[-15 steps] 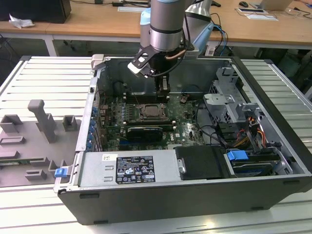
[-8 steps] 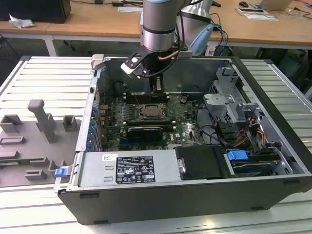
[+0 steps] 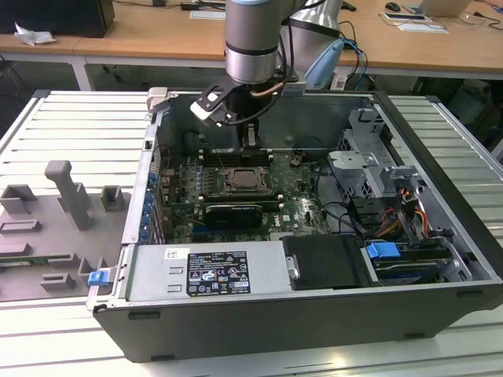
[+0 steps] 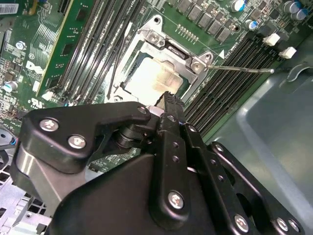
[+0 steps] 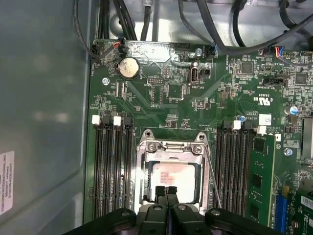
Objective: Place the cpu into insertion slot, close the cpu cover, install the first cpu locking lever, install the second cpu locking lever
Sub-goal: 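Close the cpu cover, then install the first cpu locking lever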
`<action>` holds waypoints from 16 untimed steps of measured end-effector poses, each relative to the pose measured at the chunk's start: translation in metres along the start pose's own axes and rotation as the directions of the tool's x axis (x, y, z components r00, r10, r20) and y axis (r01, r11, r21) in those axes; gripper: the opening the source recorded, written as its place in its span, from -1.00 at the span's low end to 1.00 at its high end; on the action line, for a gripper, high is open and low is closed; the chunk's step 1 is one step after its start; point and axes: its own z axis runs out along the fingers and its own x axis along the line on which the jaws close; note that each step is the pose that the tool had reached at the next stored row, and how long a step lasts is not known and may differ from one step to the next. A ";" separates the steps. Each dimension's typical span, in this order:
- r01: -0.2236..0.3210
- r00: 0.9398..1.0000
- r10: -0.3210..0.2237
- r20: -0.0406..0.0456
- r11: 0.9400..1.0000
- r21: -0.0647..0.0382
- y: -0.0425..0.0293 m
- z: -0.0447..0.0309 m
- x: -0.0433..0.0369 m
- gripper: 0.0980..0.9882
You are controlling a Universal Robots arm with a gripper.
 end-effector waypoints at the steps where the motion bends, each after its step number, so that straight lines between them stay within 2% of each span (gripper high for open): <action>1: 0.000 1.000 0.000 0.000 1.000 0.000 -0.0005 0.0000 0.0000 -0.98; 6: 0.000 1.000 0.000 0.000 1.000 0.000 -0.0032 -0.0013 0.0001 -0.98; 9: 0.000 1.000 0.000 0.001 1.000 0.000 -0.0030 -0.0131 0.0000 -0.98; 11: 0.005 1.000 -0.005 0.003 1.000 0.000 -0.0029 -0.0147 0.0001 -0.98; 14: 0.055 0.998 -0.055 0.003 0.998 0.000 -0.0029 -0.0147 0.0000 -0.98; 15: 0.092 0.996 -0.092 0.003 0.996 -0.001 -0.0029 -0.0147 0.0001 -0.98; 16: 0.151 0.988 -0.151 0.002 0.988 -0.001 -0.0030 -0.0146 0.0000 -0.98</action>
